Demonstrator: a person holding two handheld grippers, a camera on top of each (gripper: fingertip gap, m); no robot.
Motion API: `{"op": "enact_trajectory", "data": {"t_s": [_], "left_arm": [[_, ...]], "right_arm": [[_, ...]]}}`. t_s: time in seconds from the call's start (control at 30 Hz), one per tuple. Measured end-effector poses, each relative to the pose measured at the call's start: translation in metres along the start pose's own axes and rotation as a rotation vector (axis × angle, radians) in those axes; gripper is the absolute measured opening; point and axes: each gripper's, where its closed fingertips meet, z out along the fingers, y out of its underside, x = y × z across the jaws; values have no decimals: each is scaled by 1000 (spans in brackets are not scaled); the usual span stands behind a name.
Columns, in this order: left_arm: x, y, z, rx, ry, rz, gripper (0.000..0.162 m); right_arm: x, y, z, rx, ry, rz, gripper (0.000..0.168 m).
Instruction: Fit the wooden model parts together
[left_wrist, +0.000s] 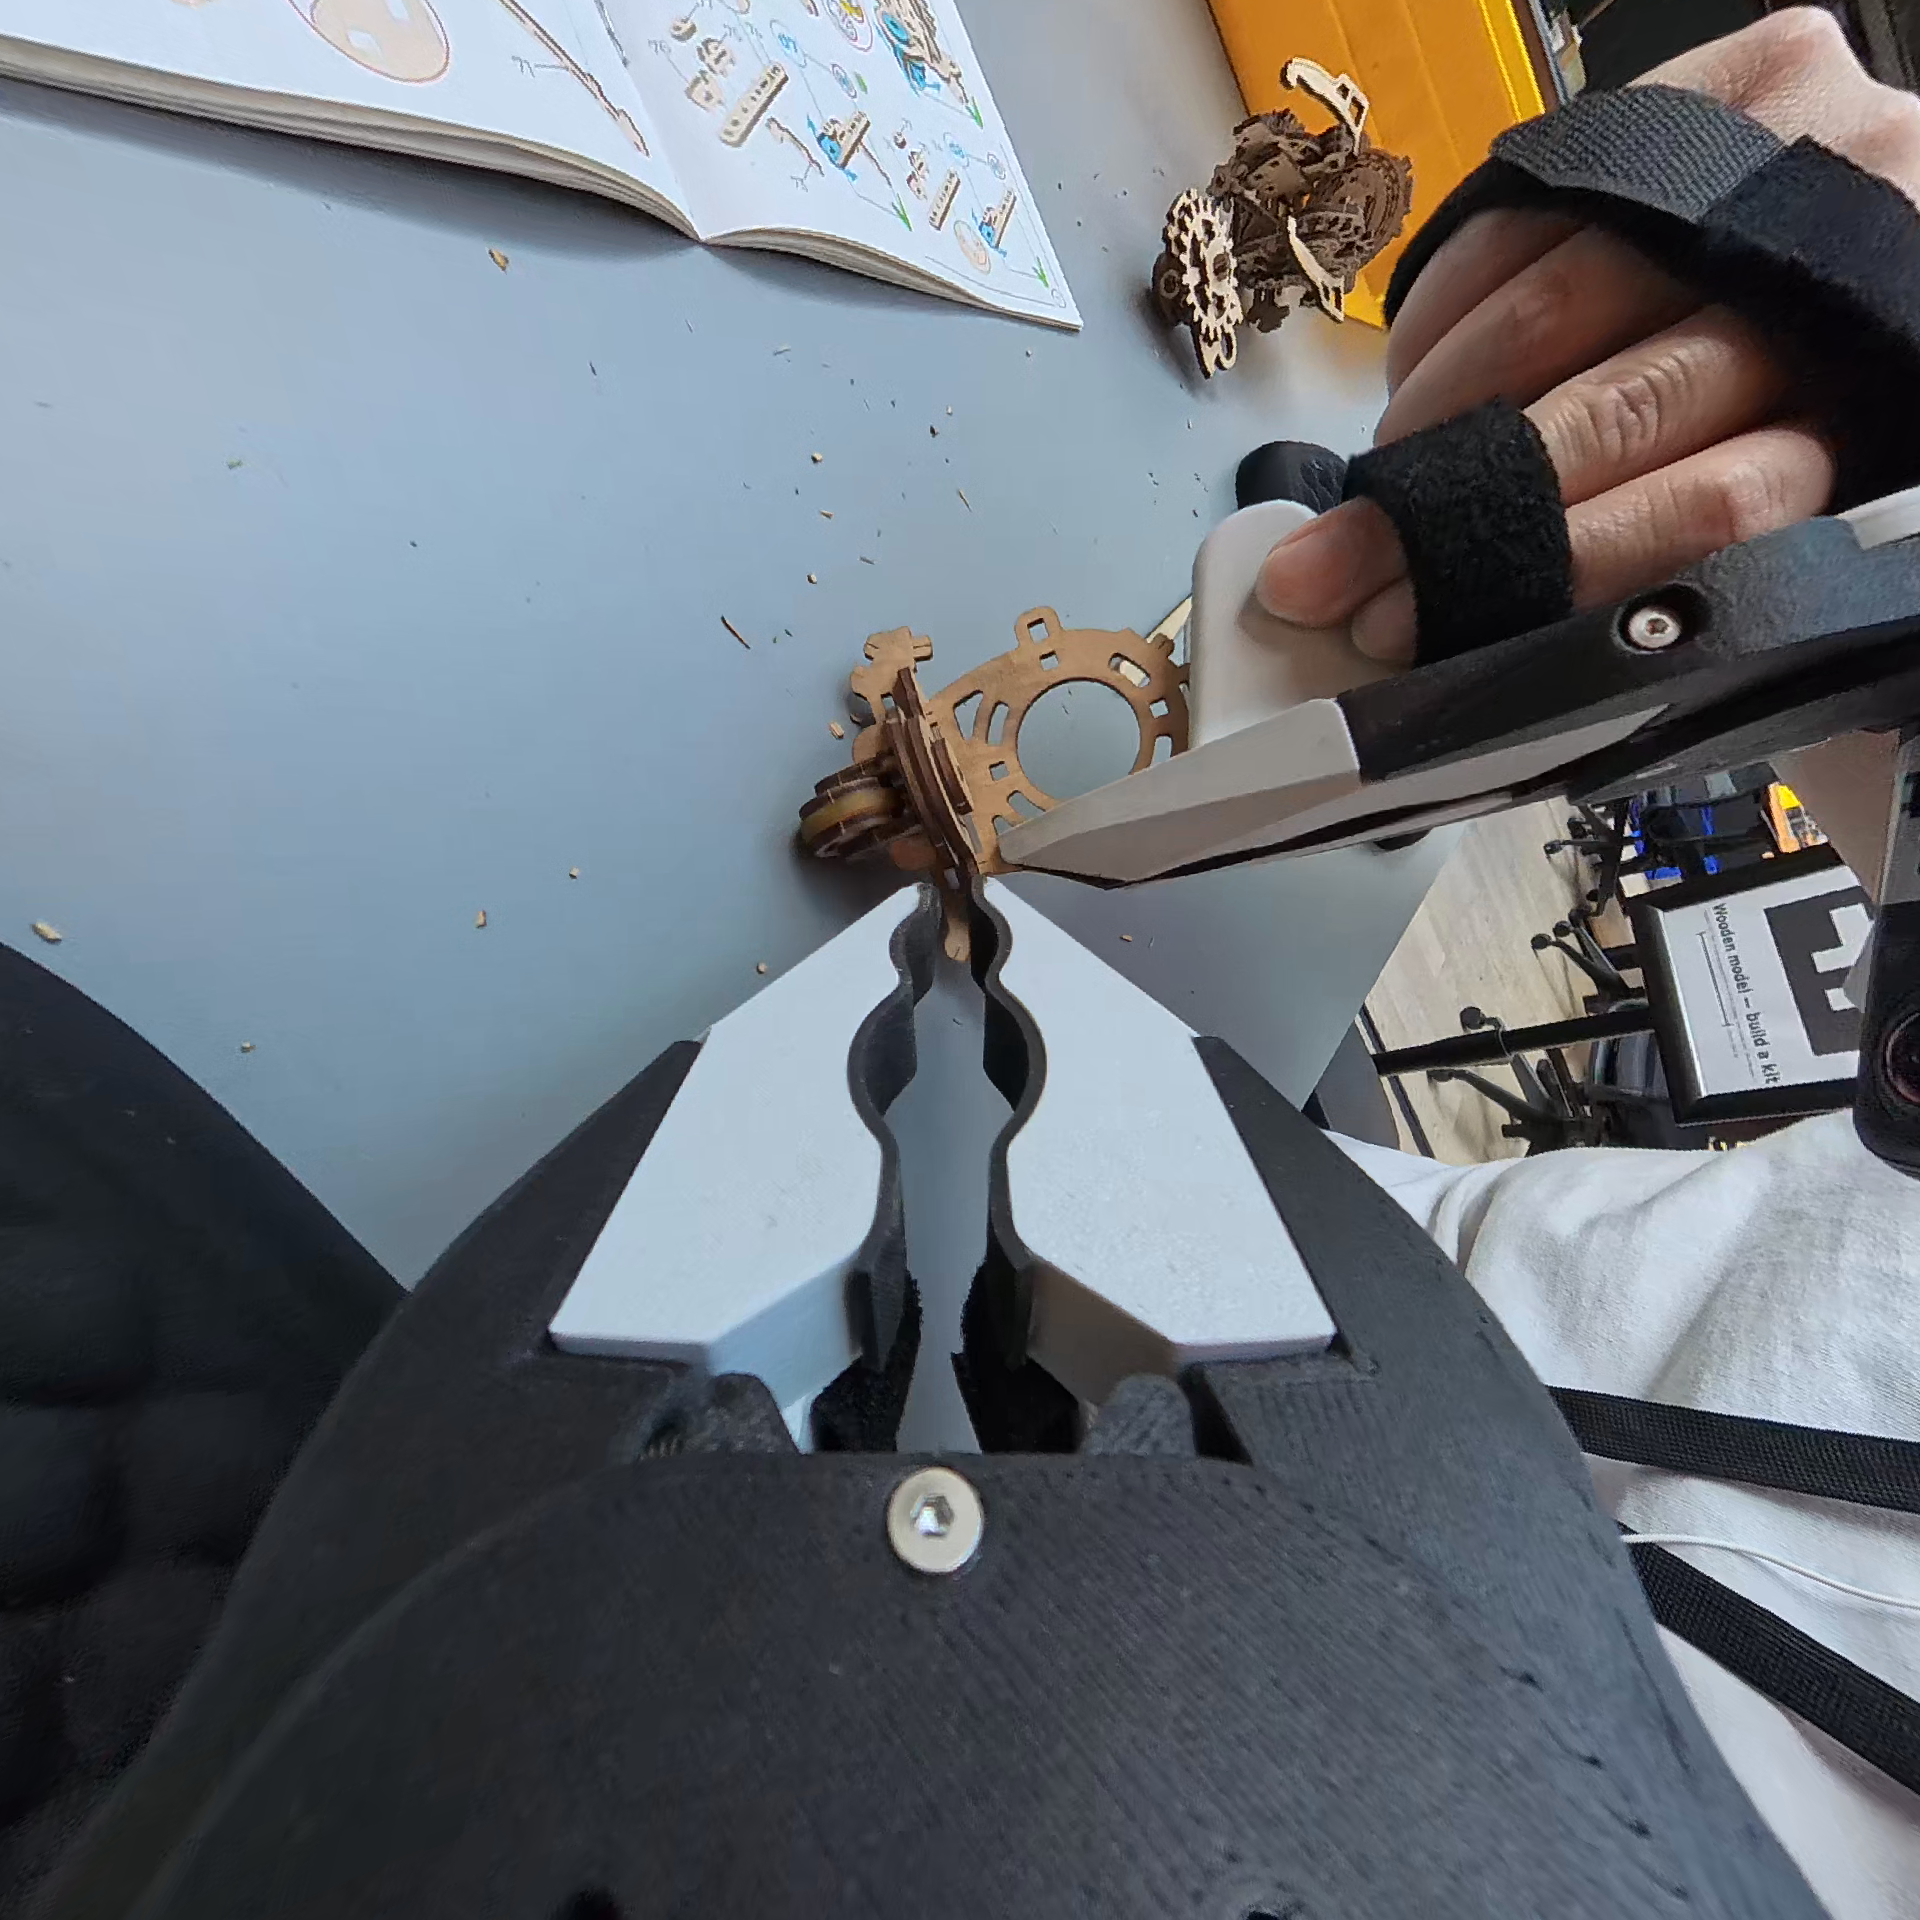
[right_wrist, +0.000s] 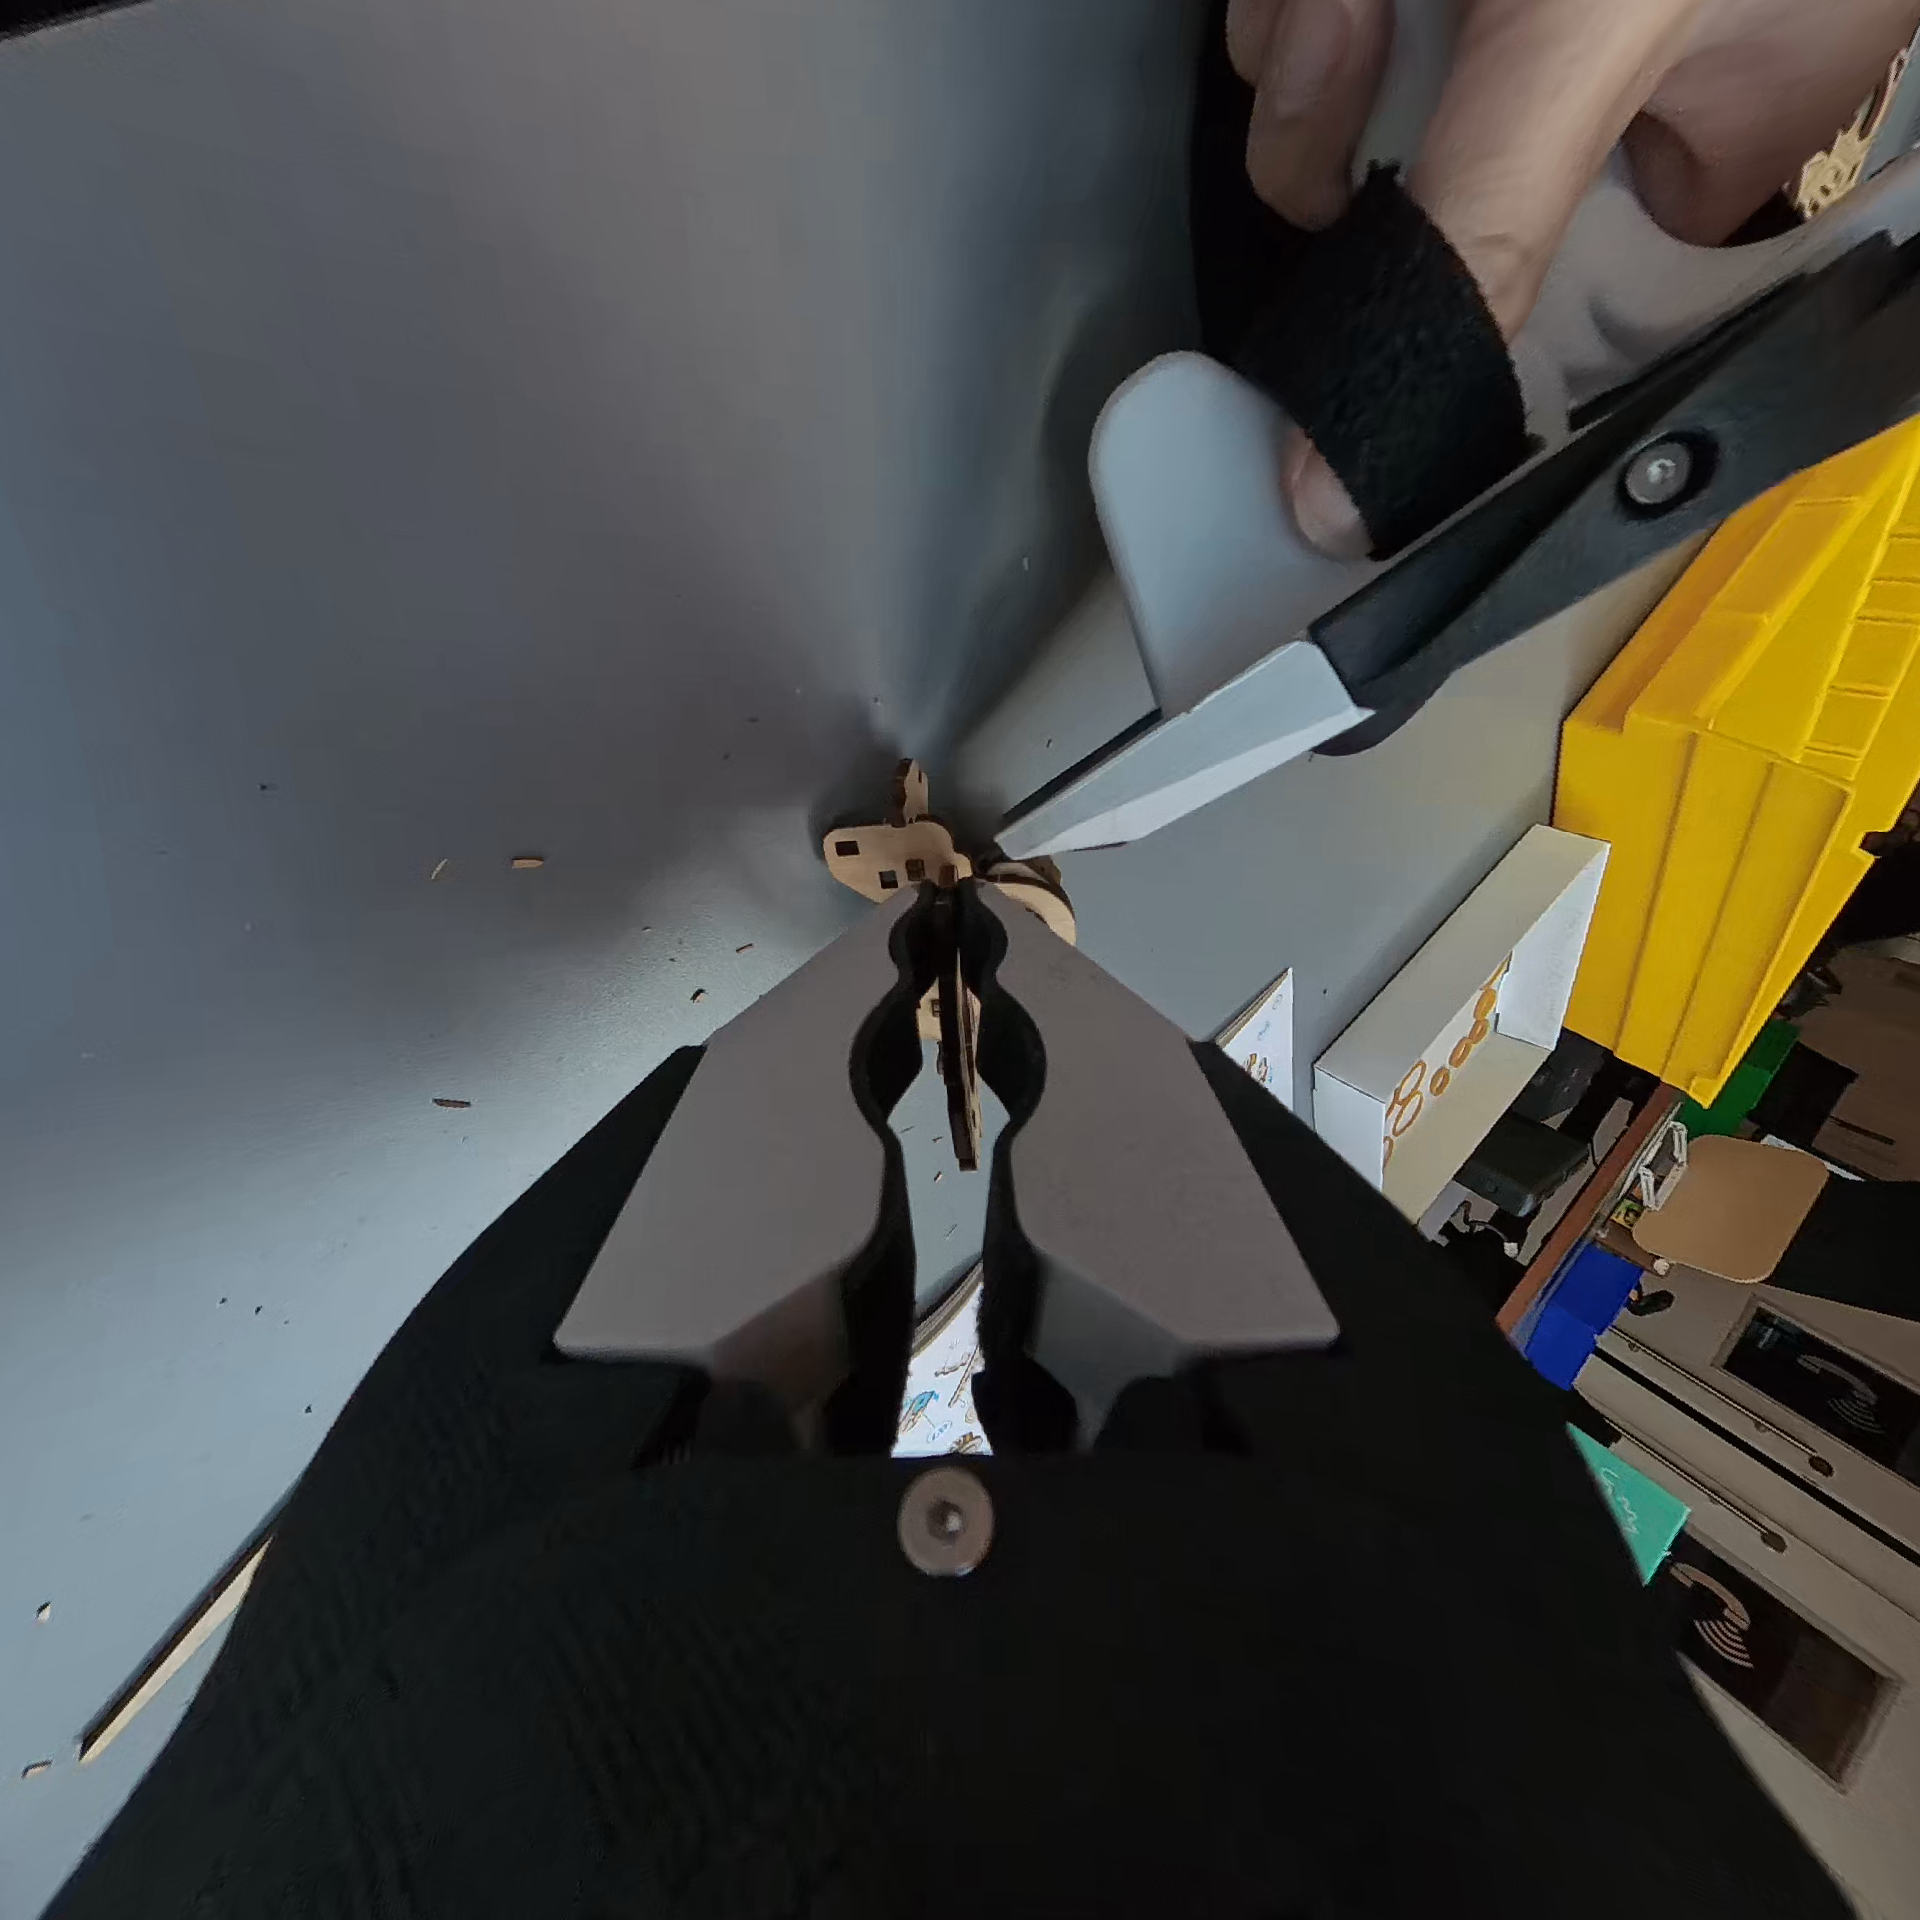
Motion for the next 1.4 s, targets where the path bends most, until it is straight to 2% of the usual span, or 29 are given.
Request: {"op": "enact_trajectory", "data": {"t_s": [0.13, 0.23, 0.4, 1.4], "left_arm": [[9, 7, -1, -2, 25, 24, 4], [2, 14, 6, -42, -53, 91, 9], [5, 14, 7, -20, -99, 204, 3], [5, 14, 9, -22, -41, 141, 1]], "right_arm": [[1, 0, 0, 11, -26, 28, 2], [0, -1, 0, 16, -54, 29, 2], [0, -1, 1, 11, -82, 40, 2], [-2, 0, 3, -31, -191, 88, 3]]}}
